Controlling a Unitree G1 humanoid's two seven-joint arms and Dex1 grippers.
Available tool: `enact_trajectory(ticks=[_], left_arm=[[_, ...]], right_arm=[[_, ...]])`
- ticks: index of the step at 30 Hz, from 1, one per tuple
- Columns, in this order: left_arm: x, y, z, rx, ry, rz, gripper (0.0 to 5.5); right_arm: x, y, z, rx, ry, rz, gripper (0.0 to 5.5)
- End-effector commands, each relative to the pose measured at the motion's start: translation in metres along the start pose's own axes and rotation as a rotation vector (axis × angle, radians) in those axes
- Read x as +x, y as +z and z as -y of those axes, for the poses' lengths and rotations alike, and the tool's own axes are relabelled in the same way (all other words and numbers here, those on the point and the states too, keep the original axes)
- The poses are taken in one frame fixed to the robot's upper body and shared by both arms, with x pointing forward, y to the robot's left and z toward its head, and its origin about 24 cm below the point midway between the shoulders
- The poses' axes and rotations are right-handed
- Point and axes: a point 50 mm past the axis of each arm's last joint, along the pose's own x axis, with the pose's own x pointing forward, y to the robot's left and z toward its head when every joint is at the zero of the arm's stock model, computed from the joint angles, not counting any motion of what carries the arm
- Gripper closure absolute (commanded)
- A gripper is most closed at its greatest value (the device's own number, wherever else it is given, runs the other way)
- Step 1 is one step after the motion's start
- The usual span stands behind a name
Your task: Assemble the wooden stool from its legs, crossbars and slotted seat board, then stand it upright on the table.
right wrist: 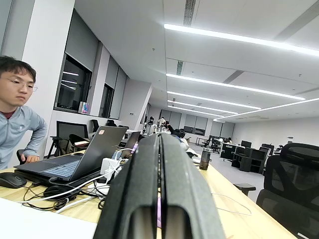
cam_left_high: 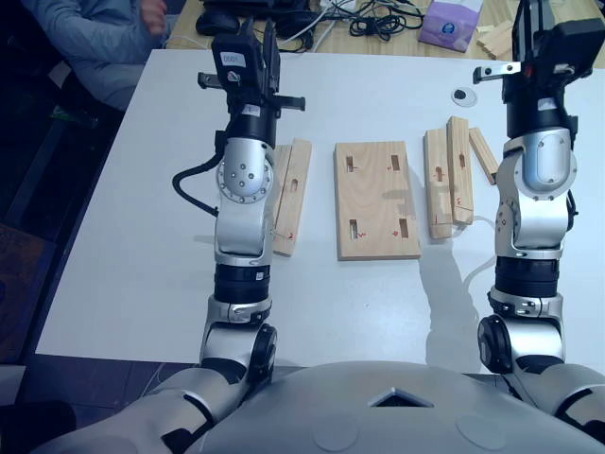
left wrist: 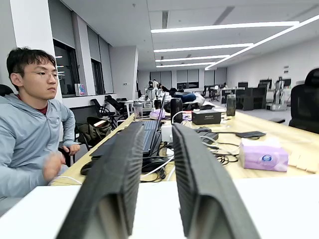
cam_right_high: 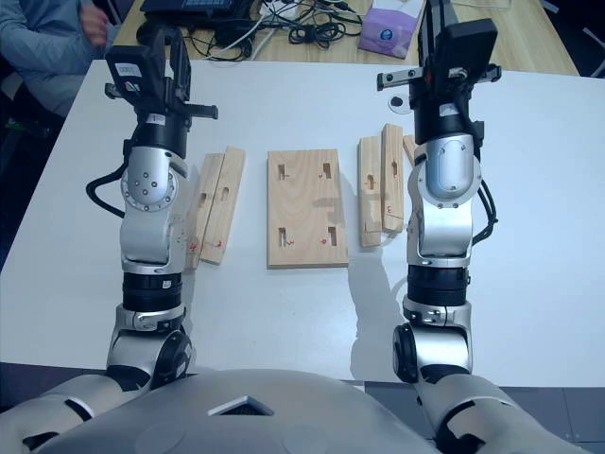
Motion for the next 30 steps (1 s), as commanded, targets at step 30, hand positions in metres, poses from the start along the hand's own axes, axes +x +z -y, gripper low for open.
enact_trajectory(ticks=[30], left_arm=[[-0.002,0.004,-0.014,-0.021,0.166,0.024,3.15]], right_arm=[[0.017,0.003,-0.003,-0.027,0.13,0.004,5.5]])
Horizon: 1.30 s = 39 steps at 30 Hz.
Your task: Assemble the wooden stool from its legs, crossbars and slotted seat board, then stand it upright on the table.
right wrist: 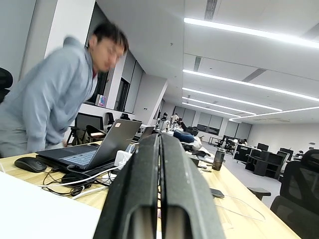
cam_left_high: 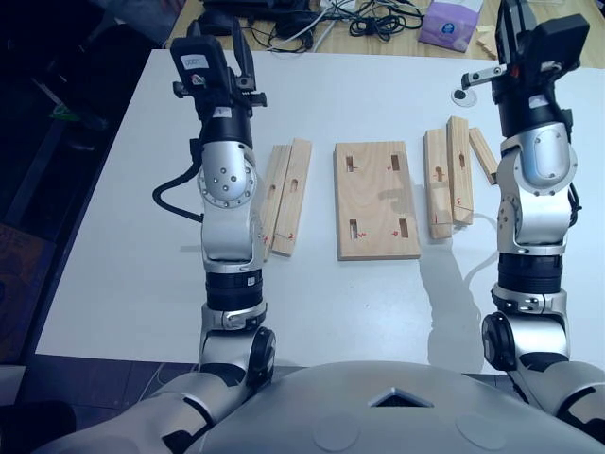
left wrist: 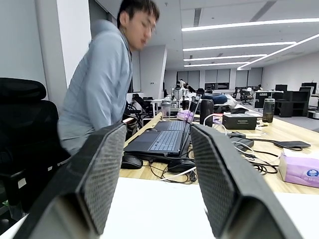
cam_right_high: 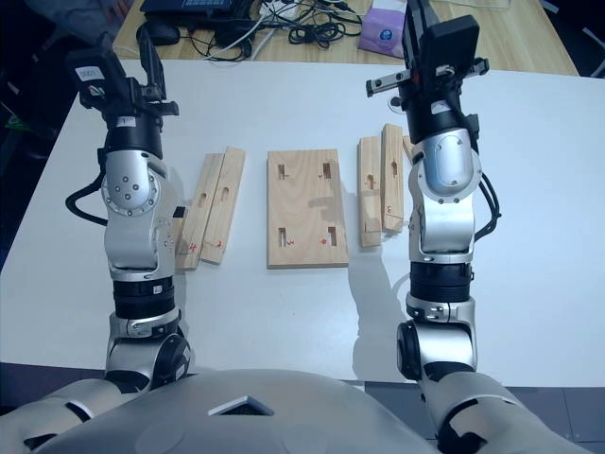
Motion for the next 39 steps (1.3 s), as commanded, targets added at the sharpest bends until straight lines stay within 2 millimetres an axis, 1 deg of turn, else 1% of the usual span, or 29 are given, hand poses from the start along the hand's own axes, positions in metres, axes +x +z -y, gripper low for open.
enact_trajectory(ticks=[1,7,10,14,16,17,22,24,25,27,31,33,35,36,37,39], left_arm=[[0.004,-0.001,0.006,-0.012,-0.013,0.008,3.15],[0.012,-0.003,0.013,-0.017,-0.045,0.014,3.15],[0.012,-0.005,0.017,-0.019,-0.059,0.012,3.15],[0.01,-0.007,0.006,0.027,-0.042,-0.015,3.15],[0.003,-0.013,-0.003,0.095,-0.046,-0.083,3.15],[-0.004,-0.018,-0.008,0.13,-0.061,-0.137,3.15],[-0.055,-0.051,-0.029,0.192,-0.145,-0.449,3.15],[-0.075,-0.065,-0.041,0.221,-0.157,-0.571,3.15],[-0.081,-0.07,-0.05,0.241,-0.15,-0.62,3.15],[-0.087,-0.073,-0.062,0.273,-0.142,-0.676,3.15],[-0.096,-0.07,-0.074,0.303,-0.16,-0.733,3.15],[-0.104,-0.07,-0.073,0.231,-0.18,-0.765,3.15],[-0.105,-0.066,-0.063,0.069,-0.19,-0.762,3.15],[-0.105,-0.064,-0.061,0.016,-0.186,-0.765,3.15],[-0.105,-0.064,-0.061,-0.011,-0.178,-0.773,3.15],[-0.108,-0.066,-0.064,-0.005,-0.161,-0.794,3.15]], right_arm=[[0.005,0.003,0.003,-0.011,0.005,0.021,5.5],[0.012,0.004,0.005,-0.014,-0.005,0.052,5.5],[0.013,0.004,0.006,-0.016,-0.002,0.058,5.5],[0.01,0.003,0.004,-0.012,-0.004,0.055,5.5],[0.006,0.002,0.005,-0.012,-0.022,0.045,5.5],[0.003,0.002,0.006,-0.012,-0.033,0.039,5.5],[-0.017,-0.003,0.008,-0.014,-0.105,-0.003,5.5],[-0.026,-0.005,0.008,-0.011,-0.136,-0.022,5.5],[-0.029,-0.006,0.008,-0.008,-0.151,-0.032,5.5],[-0.036,-0.007,0.007,-0.004,-0.17,-0.049,5.5],[-0.048,-0.009,0.007,-0.006,-0.198,-0.084,5.5],[-0.05,-0.01,0.008,-0.009,-0.21,-0.094,5.5],[-0.05,-0.01,0.01,-0.011,-0.218,-0.098,5.5],[-0.049,-0.01,0.01,-0.012,-0.217,-0.097,5.5],[-0.048,-0.01,0.01,-0.012,-0.215,-0.096,5.5],[-0.047,-0.009,0.009,-0.011,-0.21,-0.094,5.5]])
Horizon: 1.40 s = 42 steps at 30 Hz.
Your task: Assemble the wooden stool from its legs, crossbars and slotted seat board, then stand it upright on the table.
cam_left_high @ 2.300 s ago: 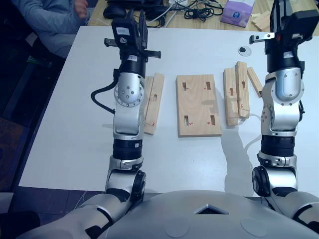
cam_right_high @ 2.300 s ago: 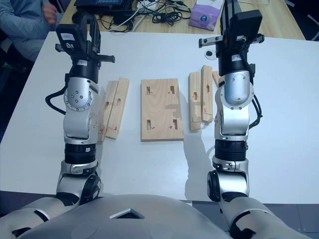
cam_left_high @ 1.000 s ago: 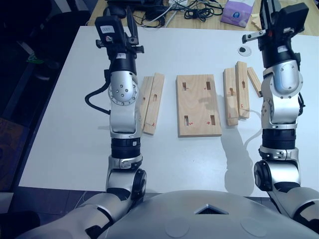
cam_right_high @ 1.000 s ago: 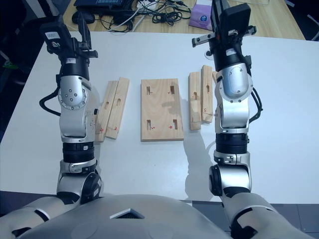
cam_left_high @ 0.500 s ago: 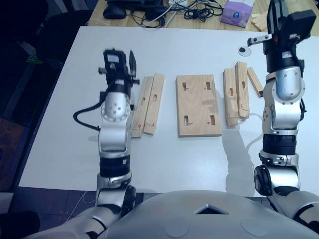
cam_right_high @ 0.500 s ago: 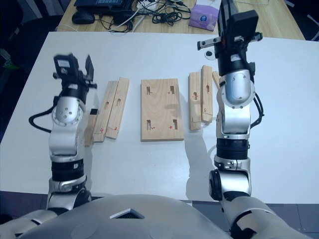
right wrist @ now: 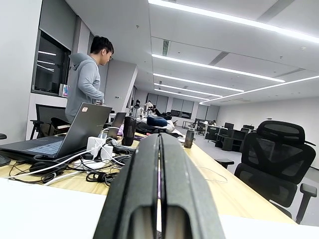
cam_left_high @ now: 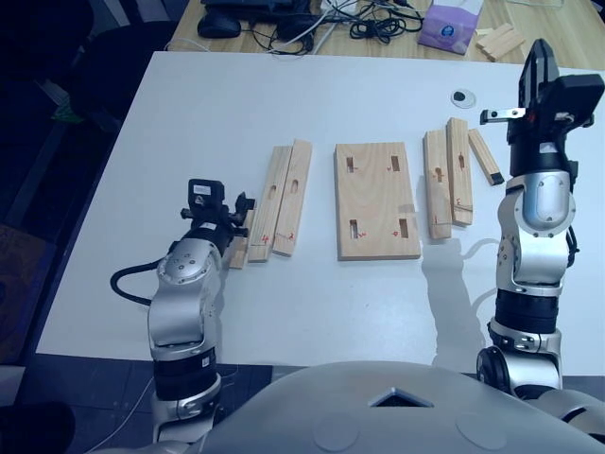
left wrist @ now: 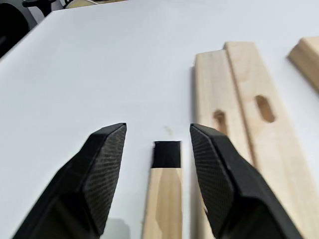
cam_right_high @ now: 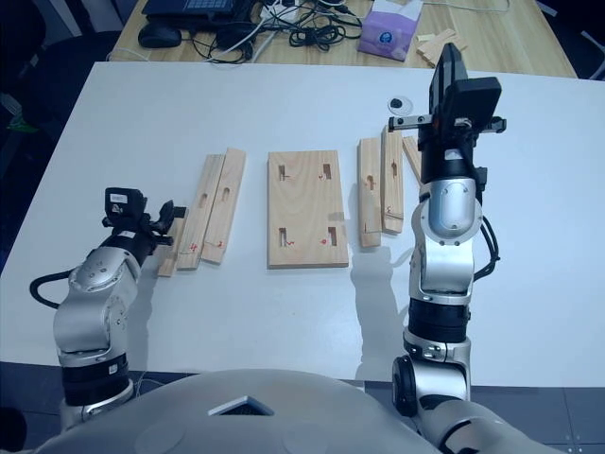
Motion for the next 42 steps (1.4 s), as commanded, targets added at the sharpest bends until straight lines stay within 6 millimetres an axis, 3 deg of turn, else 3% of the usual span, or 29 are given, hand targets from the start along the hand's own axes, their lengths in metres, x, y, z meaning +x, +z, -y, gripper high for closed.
enact_trajectory(ticks=[1,11,17,23,27,31,37,40,42], left_arm=[[-0.002,-0.003,-0.006,-0.004,0.034,-0.034,3.15],[-0.015,-0.047,-0.006,0.028,-0.005,-0.266,3.15],[-0.021,-0.062,-0.014,0.08,-0.04,-0.36,3.15],[-0.025,-0.078,-0.024,-0.068,-0.054,-0.48,3.15],[-0.028,-0.087,-0.03,-0.085,-0.078,-0.537,3.66],[-0.029,-0.09,-0.026,-0.071,-0.139,-0.552,4.19],[-0.028,-0.089,-0.01,-0.032,-0.238,-0.518,4.19],[-0.018,-0.069,-0.001,0.015,-0.255,-0.356,4.19],[-0.008,-0.044,0.008,0.046,-0.238,-0.159,4.19]], right_arm=[[0.002,0.001,0.0,0.001,-0.004,-0.006,5.5],[0.005,0.002,-0.001,0.001,0.012,-0.004,5.5],[0.002,0.0,-0.001,0.009,-0.007,-0.012,5.5],[-0.002,0.001,-0.004,0.021,-0.032,-0.009,5.5],[-0.005,0.0,-0.006,0.028,-0.049,-0.014,5.5],[-0.006,0.0,-0.005,0.029,-0.061,-0.018,5.5],[-0.002,-0.001,-0.003,0.027,-0.055,-0.019,5.5],[0.001,-0.002,-0.003,0.021,-0.046,-0.018,5.5],[0.003,-0.002,-0.002,0.019,-0.039,-0.018,5.5]])
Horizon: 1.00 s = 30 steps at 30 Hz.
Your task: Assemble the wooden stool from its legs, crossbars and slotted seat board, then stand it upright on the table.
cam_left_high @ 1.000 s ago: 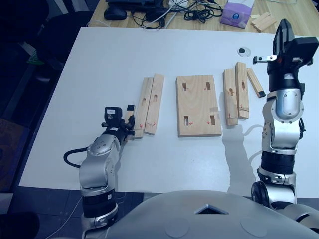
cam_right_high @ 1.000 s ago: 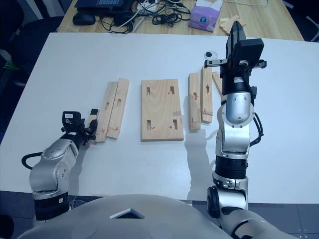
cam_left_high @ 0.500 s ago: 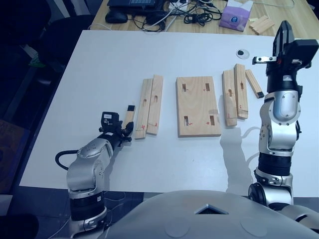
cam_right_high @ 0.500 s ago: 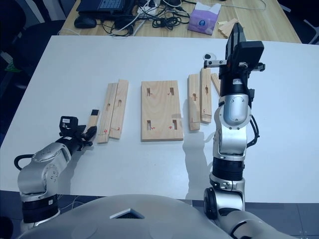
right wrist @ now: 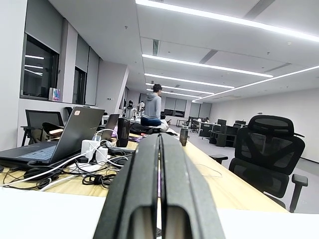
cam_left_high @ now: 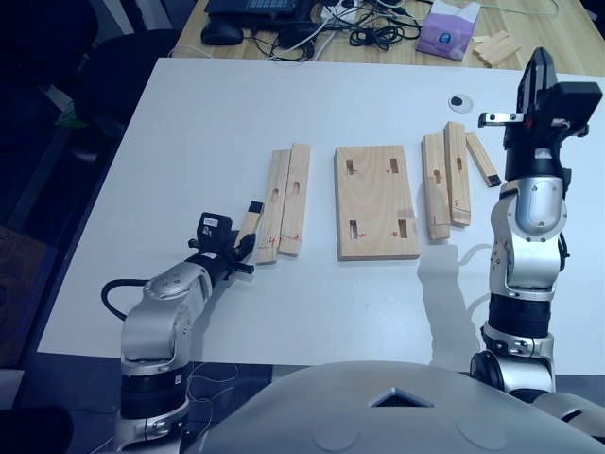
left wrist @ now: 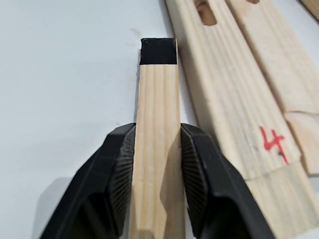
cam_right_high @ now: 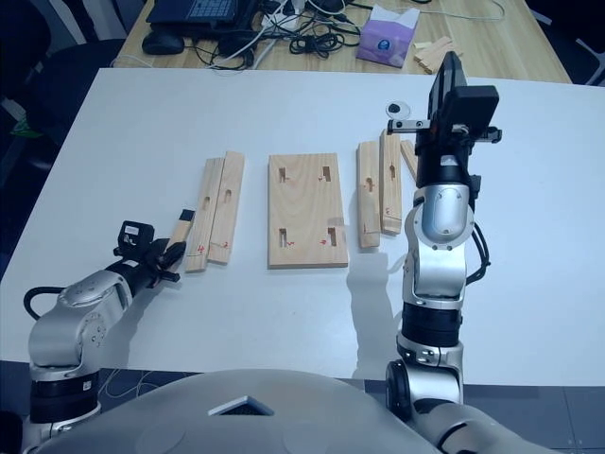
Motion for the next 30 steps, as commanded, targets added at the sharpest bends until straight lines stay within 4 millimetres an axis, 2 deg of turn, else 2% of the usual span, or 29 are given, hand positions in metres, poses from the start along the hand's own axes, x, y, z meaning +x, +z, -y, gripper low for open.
enact_trajectory(ticks=[1,3,7,10,16,17,21,24,28,30], left_arm=[[0.011,0.018,0.018,0.036,0.014,0.169,4.19],[0.014,0.035,0.022,0.081,0.071,0.279,4.19],[0.02,0.052,0.028,0.132,0.158,0.408,4.19],[0.031,0.072,0.04,0.084,0.151,0.522,4.19],[0.049,0.135,0.055,-0.047,0.124,0.755,4.19],[0.052,0.144,0.057,-0.085,0.108,0.782,4.19],[0.055,0.184,0.079,-0.451,-0.134,0.891,4.19],[0.057,0.194,0.091,-0.686,-0.286,0.886,4.19],[0.058,0.199,0.097,-0.904,-0.404,0.852,4.19],[0.058,0.204,0.096,-0.963,-0.436,0.848,4.19]], right_arm=[[0.008,0.001,0.001,-0.006,0.016,0.007,5.5],[0.011,0.001,-0.001,-0.006,0.029,0.01,5.5],[0.016,0.002,-0.004,-0.004,0.055,0.021,5.5],[0.02,0.002,-0.007,0.0,0.077,0.026,5.5],[0.03,-0.001,-0.02,0.013,0.156,0.027,5.5],[0.031,-0.002,-0.021,0.015,0.164,0.027,5.5],[0.032,-0.004,-0.027,-0.005,0.227,0.041,5.5],[0.03,-0.005,-0.033,-0.012,0.314,0.053,5.5],[0.023,-0.005,-0.044,0.035,0.451,0.047,5.5],[0.017,-0.003,-0.052,0.074,0.542,0.045,5.12]])
